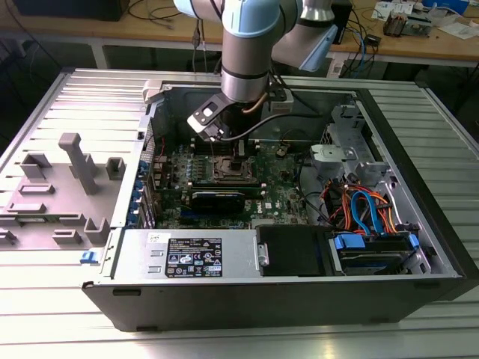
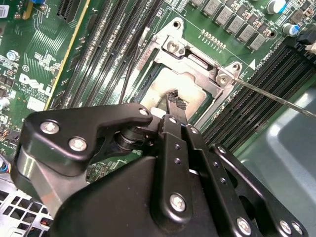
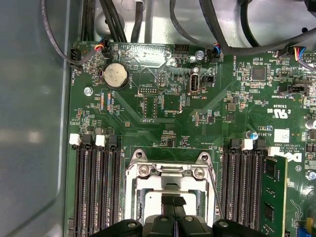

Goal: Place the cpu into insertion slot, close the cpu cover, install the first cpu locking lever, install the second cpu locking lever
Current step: 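Install the first cpu locking lever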

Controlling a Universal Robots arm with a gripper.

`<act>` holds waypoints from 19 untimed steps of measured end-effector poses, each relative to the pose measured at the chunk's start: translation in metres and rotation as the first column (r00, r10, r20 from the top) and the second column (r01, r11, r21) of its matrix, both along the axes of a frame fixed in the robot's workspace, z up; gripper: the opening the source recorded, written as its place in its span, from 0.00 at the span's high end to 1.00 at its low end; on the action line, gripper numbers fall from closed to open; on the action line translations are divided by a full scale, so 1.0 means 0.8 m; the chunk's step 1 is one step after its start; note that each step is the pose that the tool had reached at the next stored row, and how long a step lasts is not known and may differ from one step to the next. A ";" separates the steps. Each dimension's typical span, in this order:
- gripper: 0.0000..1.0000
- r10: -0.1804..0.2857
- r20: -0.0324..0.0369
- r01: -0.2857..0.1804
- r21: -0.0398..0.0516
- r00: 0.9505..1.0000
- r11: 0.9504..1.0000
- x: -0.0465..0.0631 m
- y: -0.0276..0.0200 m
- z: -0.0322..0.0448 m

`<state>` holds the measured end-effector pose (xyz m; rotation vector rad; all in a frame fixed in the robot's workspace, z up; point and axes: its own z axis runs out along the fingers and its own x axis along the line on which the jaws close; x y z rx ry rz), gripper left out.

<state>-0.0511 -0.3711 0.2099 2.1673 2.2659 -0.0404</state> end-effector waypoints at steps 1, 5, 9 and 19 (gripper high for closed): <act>0.89 0.000 0.000 0.000 0.000 1.000 1.000 0.000 -0.0001 0.0012; 0.89 0.000 0.000 0.000 0.000 1.000 1.000 0.000 -0.0001 0.0083; 0.89 0.000 0.000 0.000 0.000 1.000 1.000 0.000 -0.0001 0.0150; 0.89 0.000 -0.002 0.000 -0.001 1.000 1.000 0.000 -0.0001 0.0191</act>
